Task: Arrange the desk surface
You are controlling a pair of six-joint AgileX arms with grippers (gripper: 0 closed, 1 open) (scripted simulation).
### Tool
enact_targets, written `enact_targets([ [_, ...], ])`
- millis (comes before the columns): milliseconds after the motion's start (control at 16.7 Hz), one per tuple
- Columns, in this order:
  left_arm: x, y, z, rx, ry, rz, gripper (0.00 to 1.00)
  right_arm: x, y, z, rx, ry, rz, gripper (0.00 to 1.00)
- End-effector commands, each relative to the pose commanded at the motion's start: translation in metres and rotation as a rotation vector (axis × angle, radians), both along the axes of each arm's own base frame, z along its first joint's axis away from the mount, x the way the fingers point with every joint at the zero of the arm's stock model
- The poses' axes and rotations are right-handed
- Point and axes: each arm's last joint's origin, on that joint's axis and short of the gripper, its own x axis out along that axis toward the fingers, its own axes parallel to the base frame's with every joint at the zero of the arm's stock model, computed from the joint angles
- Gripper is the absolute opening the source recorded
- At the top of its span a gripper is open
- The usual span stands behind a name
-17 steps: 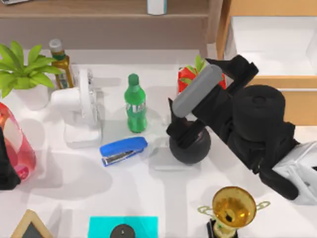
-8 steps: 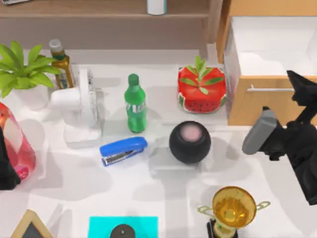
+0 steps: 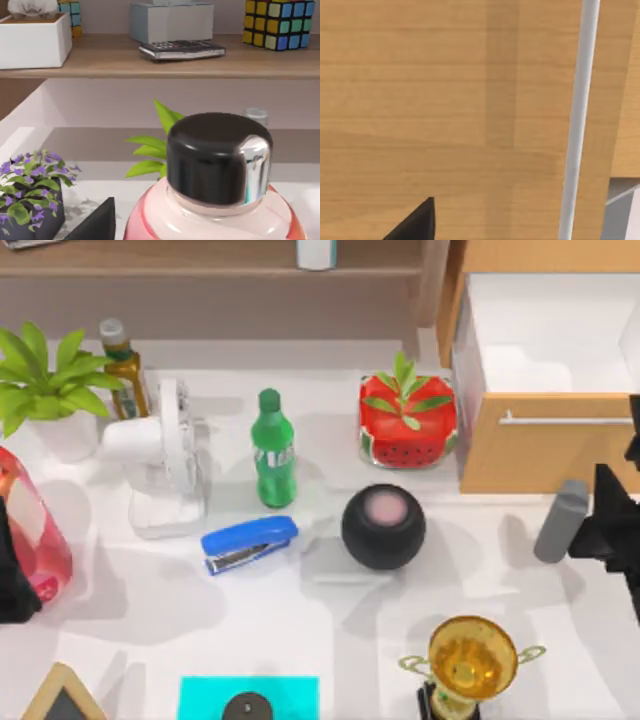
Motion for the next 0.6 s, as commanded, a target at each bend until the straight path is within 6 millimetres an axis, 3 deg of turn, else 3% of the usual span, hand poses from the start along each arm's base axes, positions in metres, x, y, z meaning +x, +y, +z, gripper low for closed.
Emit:
enact_targets([
  [240,0.0,0.0,0.0,0.0,0.0,0.0,1.0,0.001,0.001,-0.001,0.0,0.003,0.004,1.0],
  [600,0.0,0.0,0.0,0.0,0.0,0.0,1.0,0.025,0.0,0.0,0.0,0.0,0.0,1.0],
])
